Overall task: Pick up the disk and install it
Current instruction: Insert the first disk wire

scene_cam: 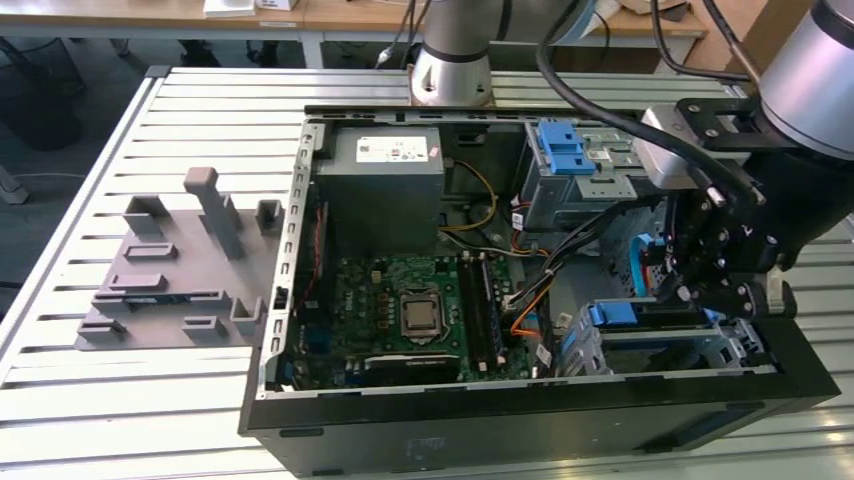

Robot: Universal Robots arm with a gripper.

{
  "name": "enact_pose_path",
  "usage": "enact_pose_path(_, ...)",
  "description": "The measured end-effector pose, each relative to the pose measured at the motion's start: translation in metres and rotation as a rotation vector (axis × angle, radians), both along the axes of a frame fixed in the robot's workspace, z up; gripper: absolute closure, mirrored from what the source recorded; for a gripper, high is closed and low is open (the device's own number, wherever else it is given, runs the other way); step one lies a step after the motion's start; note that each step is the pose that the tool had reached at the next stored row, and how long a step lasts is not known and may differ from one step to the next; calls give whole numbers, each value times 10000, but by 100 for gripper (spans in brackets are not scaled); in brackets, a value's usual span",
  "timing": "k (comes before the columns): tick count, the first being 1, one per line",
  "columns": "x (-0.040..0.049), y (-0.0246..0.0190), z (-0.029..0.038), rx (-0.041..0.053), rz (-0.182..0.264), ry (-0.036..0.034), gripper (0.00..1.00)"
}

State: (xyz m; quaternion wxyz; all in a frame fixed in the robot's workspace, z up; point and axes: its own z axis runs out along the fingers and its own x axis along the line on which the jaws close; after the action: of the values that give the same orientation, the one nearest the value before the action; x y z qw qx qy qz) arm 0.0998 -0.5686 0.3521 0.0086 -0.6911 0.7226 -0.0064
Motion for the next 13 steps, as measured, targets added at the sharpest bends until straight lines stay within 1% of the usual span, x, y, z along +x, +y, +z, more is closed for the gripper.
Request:
enact_pose_path(3, 20, 0, 5, 0, 0, 0, 89)
enact_pose_path(8, 35, 15, 54, 2, 0, 0, 89)
enact_pose_path(11, 56, 27, 57, 3, 0, 0, 89)
enact_pose_path(13, 88, 35, 58, 0, 0, 0, 89)
